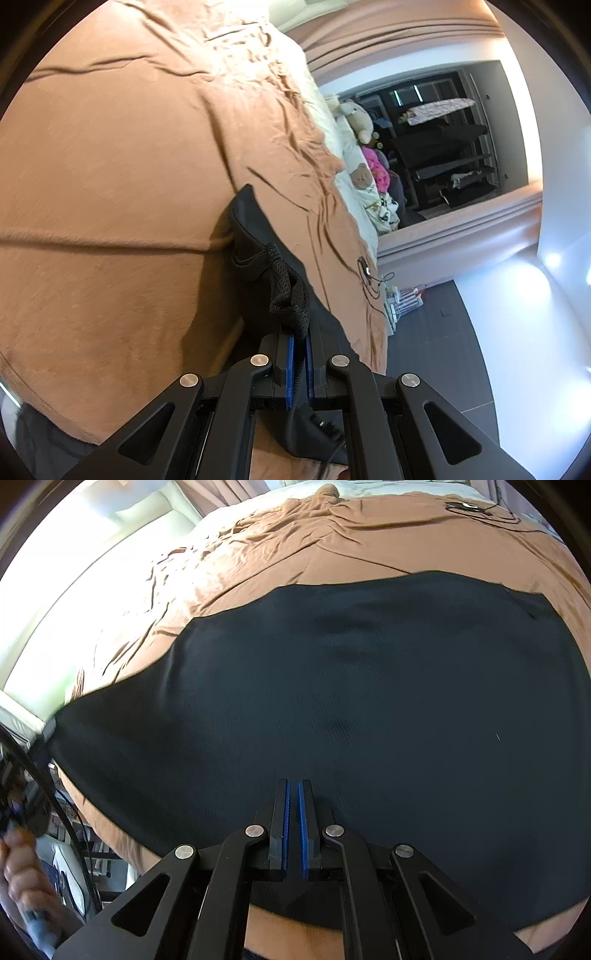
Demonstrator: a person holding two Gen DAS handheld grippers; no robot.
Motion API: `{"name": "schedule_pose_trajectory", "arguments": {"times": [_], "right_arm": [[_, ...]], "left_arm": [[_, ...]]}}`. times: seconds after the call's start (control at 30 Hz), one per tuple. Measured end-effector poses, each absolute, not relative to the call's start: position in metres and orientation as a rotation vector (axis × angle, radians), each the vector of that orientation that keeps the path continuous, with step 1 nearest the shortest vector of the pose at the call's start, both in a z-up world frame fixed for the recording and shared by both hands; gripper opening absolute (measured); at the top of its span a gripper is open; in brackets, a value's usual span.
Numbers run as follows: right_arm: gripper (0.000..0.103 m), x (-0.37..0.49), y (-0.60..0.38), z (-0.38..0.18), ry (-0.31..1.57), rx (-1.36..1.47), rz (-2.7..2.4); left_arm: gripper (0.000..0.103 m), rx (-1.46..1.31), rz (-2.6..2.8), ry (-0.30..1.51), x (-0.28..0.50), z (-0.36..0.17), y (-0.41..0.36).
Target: Fold small clothes
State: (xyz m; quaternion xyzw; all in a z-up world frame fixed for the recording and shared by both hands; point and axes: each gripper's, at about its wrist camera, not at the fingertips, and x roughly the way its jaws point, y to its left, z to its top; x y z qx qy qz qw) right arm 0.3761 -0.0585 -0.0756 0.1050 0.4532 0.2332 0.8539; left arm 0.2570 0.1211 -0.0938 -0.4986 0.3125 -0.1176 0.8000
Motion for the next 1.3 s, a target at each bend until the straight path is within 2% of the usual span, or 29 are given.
{"name": "schedule_pose_trajectory", "arguments": {"times": [0.4, 0.7, 1.13, 1.17, 1.2, 1.23, 1.27, 1.3], "right_arm": [[0.002, 0.325, -0.078, -0.102, 0.909, 0.317, 0.443], [0.002, 0.315, -0.118, -0.091, 0.885, 0.371, 0.504], [0.002, 0.287, -0.216, -0.069, 0.805, 0.476, 0.448], [0.009, 0.284, -0.226, -0.069, 0.799, 0.490, 0.435], [0.026, 0.280, -0.233, -0.069, 0.794, 0.499, 0.421], [0.038, 0.277, -0.241, -0.069, 0.786, 0.509, 0.404], [0.059, 0.271, -0.251, -0.068, 0.767, 0.525, 0.377], [0.066, 0.268, -0.256, -0.066, 0.752, 0.534, 0.362]], "left_arm": [[0.004, -0.979, -0.349, 0.664, 0.274, -0.058, 0.084], [0.004, -0.902, -0.442, 0.675, 0.293, -0.027, 0.033], [0.004, -0.804, -0.567, 0.732, 0.318, -0.010, -0.048], [0.004, -0.798, -0.577, 0.737, 0.319, -0.010, -0.054], [0.004, -0.790, -0.588, 0.744, 0.319, -0.010, -0.061], [0.004, -0.781, -0.600, 0.753, 0.320, -0.011, -0.069], [0.004, -0.771, -0.612, 0.762, 0.321, -0.011, -0.077], [0.004, -0.763, -0.620, 0.768, 0.319, -0.013, -0.083]]}}
